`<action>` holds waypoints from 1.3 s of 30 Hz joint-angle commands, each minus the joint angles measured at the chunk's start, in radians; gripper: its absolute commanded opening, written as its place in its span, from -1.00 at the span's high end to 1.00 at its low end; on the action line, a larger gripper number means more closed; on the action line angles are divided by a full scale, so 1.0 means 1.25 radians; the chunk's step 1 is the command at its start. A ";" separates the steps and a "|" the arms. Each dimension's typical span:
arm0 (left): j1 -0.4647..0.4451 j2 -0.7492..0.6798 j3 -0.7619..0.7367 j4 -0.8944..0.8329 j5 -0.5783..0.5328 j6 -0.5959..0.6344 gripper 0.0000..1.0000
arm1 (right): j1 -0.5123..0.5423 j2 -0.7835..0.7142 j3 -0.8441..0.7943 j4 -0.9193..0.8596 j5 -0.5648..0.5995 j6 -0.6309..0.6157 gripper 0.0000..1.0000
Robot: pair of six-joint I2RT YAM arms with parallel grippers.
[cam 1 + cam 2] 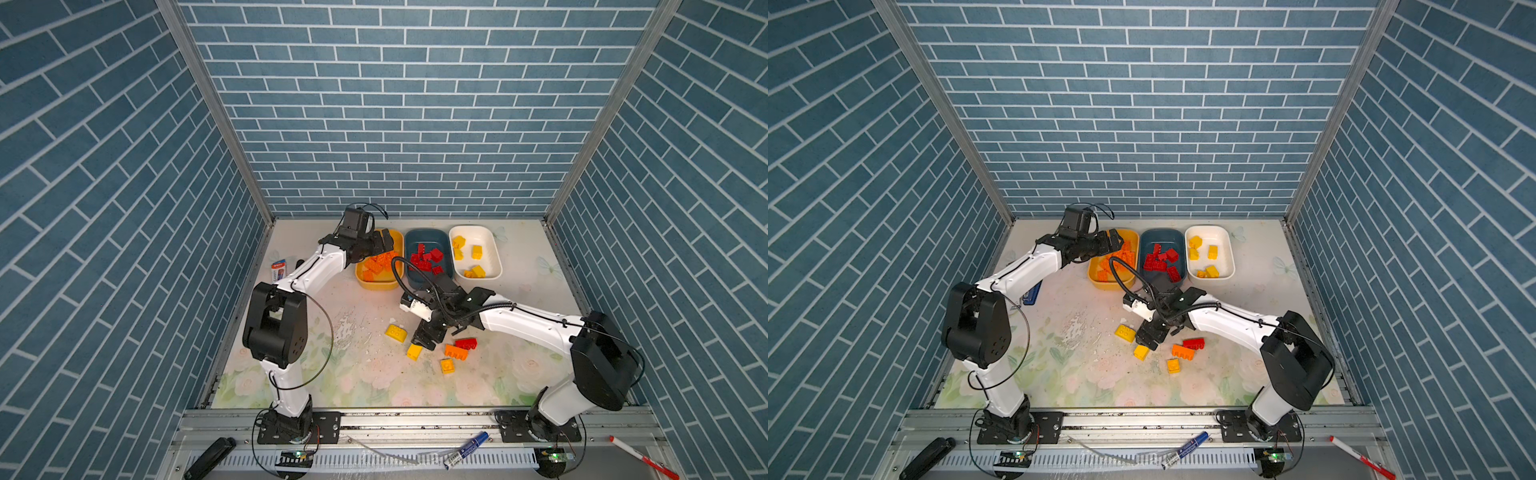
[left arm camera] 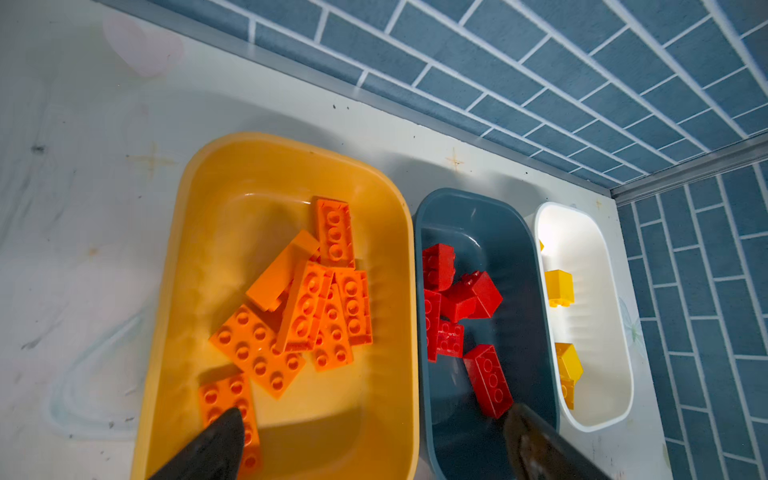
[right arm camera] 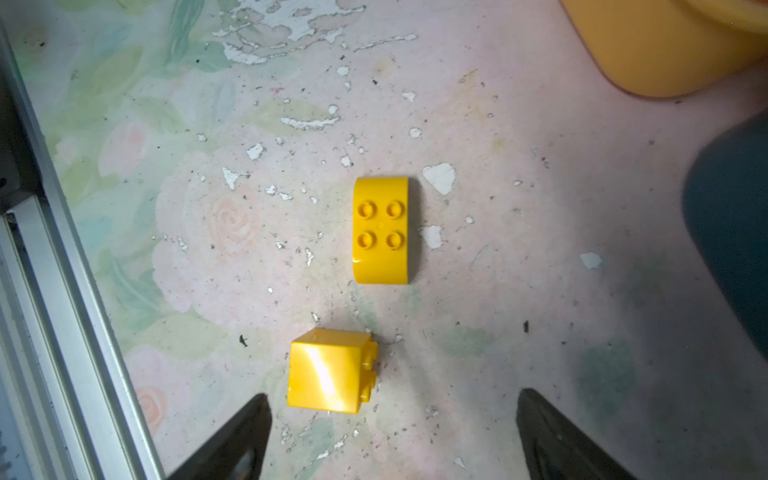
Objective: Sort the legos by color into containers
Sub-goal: 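Drop the orange brick into the yellow tub while the right gripper grasps a yellow brick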
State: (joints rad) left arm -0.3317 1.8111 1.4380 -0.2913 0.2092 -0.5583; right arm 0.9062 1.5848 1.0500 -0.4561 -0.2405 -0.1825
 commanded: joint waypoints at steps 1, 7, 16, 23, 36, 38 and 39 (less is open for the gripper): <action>0.013 -0.050 -0.052 0.041 -0.010 -0.030 -0.99 | 0.030 0.023 -0.010 -0.008 -0.015 -0.003 -0.84; 0.030 -0.113 -0.124 0.039 -0.028 -0.047 -0.99 | 0.081 0.069 0.005 -0.011 0.034 0.000 -0.82; 0.043 -0.153 -0.181 0.023 -0.052 -0.053 -0.99 | 0.131 0.120 0.033 -0.025 0.118 -0.028 -0.67; 0.051 -0.160 -0.201 0.024 -0.055 -0.063 -0.99 | 0.143 0.143 0.038 -0.019 0.118 -0.023 -0.43; 0.053 -0.155 -0.205 0.022 -0.052 -0.068 -0.99 | 0.147 0.175 0.051 -0.019 0.144 0.010 0.01; 0.053 -0.155 -0.206 0.020 -0.052 -0.067 -0.99 | 0.147 0.180 0.054 -0.024 0.147 0.010 0.05; 0.053 -0.156 -0.206 0.018 -0.050 -0.067 -0.99 | 0.147 0.181 0.056 -0.026 0.146 0.011 0.08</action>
State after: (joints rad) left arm -0.2729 1.6371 1.1954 -0.2638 0.1532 -0.6403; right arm 1.0824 1.7916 1.0733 -0.4629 -0.0742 -0.1696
